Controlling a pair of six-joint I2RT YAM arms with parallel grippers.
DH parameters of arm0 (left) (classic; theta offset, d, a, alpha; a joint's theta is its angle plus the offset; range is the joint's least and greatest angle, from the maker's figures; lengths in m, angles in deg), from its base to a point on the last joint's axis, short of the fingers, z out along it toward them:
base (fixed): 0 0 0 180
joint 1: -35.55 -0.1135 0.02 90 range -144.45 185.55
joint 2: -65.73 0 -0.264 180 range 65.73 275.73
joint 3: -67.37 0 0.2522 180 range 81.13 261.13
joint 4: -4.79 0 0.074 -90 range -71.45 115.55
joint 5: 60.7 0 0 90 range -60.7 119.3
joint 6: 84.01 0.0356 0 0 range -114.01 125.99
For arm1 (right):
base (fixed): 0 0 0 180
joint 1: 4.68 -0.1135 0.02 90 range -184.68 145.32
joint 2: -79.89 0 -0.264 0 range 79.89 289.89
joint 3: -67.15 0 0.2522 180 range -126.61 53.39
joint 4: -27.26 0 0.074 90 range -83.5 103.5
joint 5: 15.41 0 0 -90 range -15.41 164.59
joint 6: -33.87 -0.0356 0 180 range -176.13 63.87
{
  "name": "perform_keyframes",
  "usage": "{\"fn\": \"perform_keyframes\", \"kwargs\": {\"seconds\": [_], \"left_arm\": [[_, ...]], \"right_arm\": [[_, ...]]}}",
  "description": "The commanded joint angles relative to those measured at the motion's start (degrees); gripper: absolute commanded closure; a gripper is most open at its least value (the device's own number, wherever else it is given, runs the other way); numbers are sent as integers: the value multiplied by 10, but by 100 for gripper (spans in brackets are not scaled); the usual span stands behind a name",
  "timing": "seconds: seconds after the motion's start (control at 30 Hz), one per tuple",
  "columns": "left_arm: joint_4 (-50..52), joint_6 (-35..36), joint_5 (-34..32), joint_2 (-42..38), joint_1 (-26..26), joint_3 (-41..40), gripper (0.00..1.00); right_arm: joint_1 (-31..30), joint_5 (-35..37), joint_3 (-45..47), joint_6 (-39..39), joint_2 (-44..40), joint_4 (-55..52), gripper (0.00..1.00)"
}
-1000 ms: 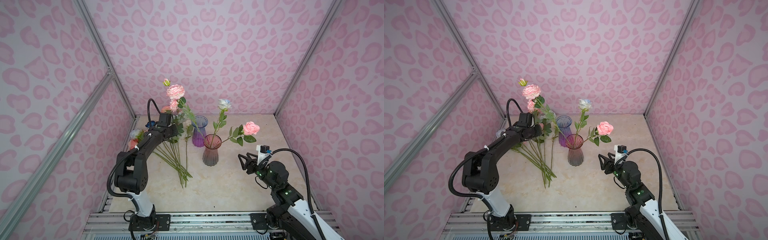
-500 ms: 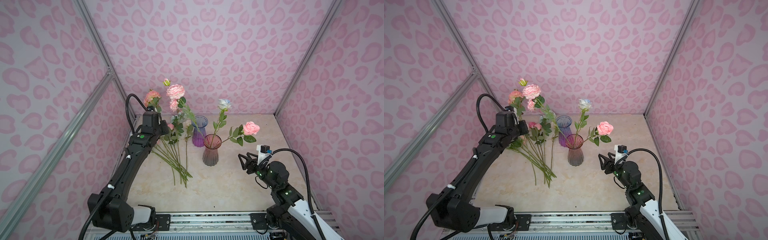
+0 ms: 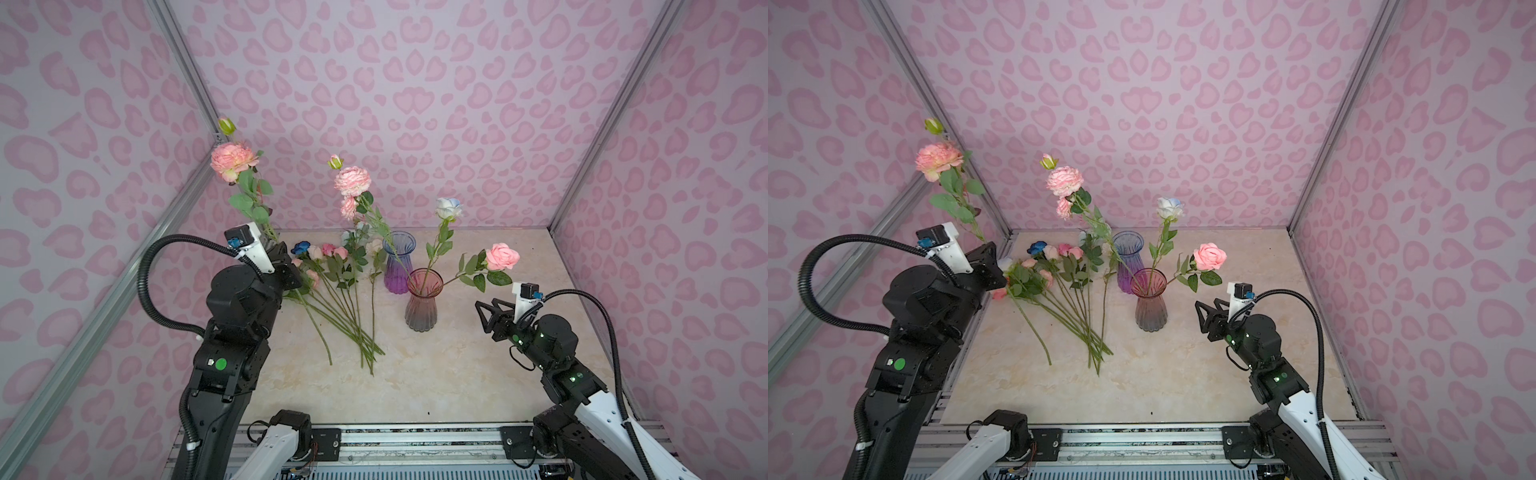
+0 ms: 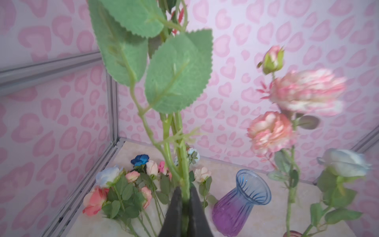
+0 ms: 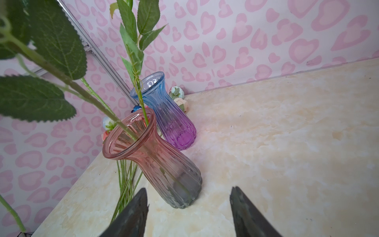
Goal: Arrange flowers in a vase
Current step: Pick up the flower from the flowers, then place the flower in the vase.
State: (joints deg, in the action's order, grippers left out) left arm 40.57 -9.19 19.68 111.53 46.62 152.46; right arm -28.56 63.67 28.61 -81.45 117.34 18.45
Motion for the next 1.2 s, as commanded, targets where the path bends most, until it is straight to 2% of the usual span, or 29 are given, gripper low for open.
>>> {"fn": "perform_keyframes", "kwargs": {"seconds": [0.0, 0.1, 0.17, 0.4, 0.5, 0.67, 0.87, 1.0, 1.17], "left_arm": [[-75, -12, 99, -6, 3, 11, 97], [-138, -33, 139, -10, 25, 2, 97], [-164, -27, 135, -5, 60, 6, 97], [-209, 74, 93, 66, 248, 77, 97], [-221, 98, 78, 94, 296, 105, 97], [-243, 96, 88, 126, 344, 136, 97], [-285, 92, 98, 165, 378, 142, 97], [-351, 112, 107, 200, 386, 136, 97], [-441, 172, 94, 245, 389, 131, 97]], "right_arm": [[0, 0, -4, 5, 6, 13, 35], [0, 0, -5, -1, 11, 15, 35], [0, -2, -5, -7, 13, 16, 35], [0, 0, -7, -6, 10, 10, 35], [0, 0, -11, -5, 7, 4, 35], [0, 5, -10, -3, -2, -3, 35], [0, 6, -5, -4, -6, -2, 35], [0, 3, -5, -3, 1, 4, 35], [-1, 6, -4, -2, 0, 6, 35]]}}
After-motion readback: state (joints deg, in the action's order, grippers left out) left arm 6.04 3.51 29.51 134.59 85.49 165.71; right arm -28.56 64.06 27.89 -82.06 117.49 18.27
